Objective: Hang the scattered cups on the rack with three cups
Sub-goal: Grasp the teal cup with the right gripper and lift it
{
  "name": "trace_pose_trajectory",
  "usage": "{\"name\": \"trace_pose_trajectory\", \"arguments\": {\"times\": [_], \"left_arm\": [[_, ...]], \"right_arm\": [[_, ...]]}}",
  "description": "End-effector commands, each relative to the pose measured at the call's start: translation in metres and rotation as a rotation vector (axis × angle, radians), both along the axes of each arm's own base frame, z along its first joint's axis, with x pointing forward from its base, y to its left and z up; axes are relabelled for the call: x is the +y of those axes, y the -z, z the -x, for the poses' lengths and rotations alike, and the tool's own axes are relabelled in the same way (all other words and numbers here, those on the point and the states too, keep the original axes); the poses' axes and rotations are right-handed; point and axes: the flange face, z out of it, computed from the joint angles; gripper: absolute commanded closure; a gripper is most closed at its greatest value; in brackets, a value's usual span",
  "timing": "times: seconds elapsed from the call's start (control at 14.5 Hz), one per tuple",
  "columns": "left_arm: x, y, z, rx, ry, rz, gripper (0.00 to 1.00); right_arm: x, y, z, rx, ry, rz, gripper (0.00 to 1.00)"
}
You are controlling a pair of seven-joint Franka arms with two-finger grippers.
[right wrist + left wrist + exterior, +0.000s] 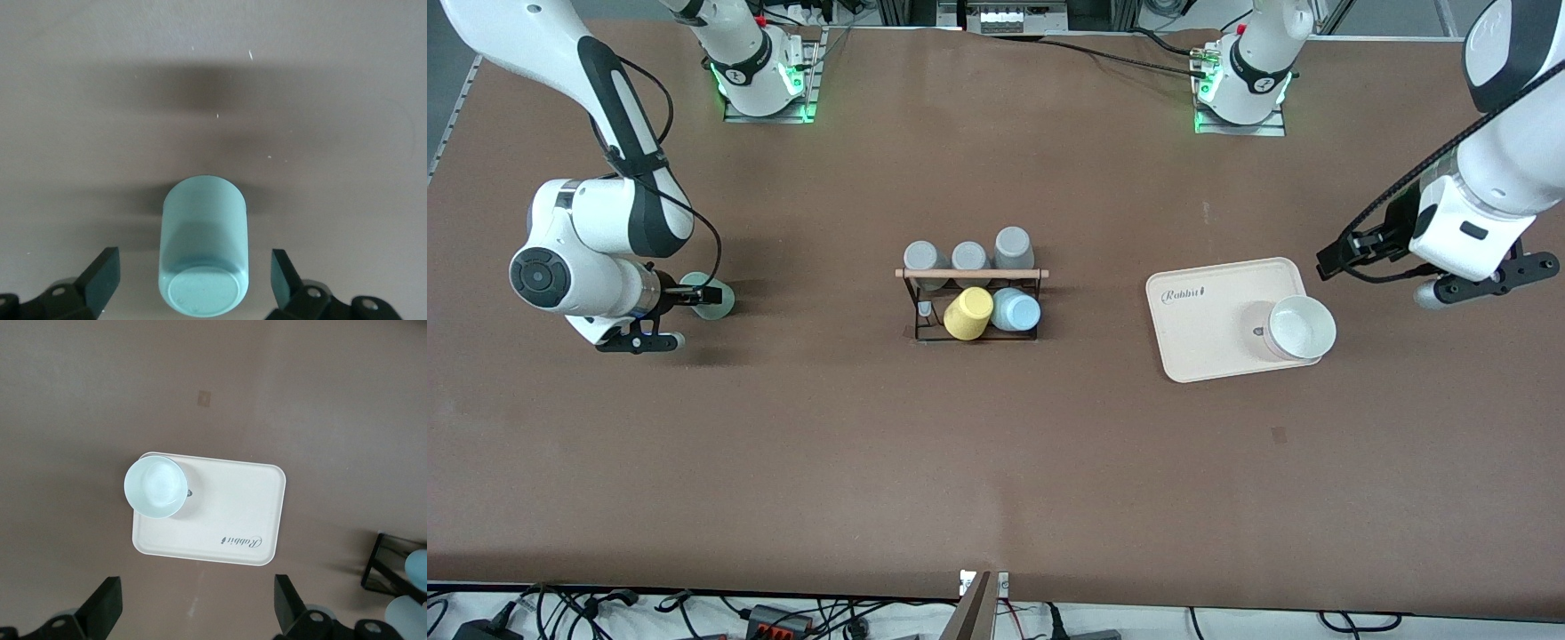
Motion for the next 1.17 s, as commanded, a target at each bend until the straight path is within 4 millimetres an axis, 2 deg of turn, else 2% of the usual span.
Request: {"name": "trace_pose_trajectory", "arguments": {"times": [0.0,0.34,0.41,0.55,0.69,0.76,0.89,1.1], "left_arm": [[0.004,-0.002,0.013,-0.003,0.105,-0.019,0.00],[0.002,-0.013,0.012,-0.029,0.120,-0.020,0.00],[0.003,-0.017,0.012,-0.032,0.131,-0.019,0.00],[0.005,-0.014,0.013,-0.016,0.132,-0.018,0.00],[0.010,-0.014,0.013,-0.009,0.125,-0.019,0.00],[0.009,-0.015,0.014,-0.007,0.124,-0.019,0.00],[0.009,-0.015,0.014,-0.004,0.127,-0.019,0.00],[0.012,-0.014,0.014,0.004,0.127,-0.017,0.00]], "right_arm": [[-0.002,0.006,0.018,0.001,-0.006,-0.004,0.00],[-0.002,0.016,0.027,0.027,-0.007,-0.005,0.00],[-0.001,0.016,0.027,0.031,-0.008,-0.005,0.08],[0.000,0.016,0.026,0.032,0.005,0.000,0.40],[0.001,0.013,0.024,0.026,0.010,-0.001,0.63],[0.004,0.009,0.022,0.018,0.005,-0.003,0.69],[0.013,-0.008,0.011,0.012,-0.014,-0.006,0.76],[0.072,-0.068,-0.027,0.002,-0.071,-0.045,0.79]]}}
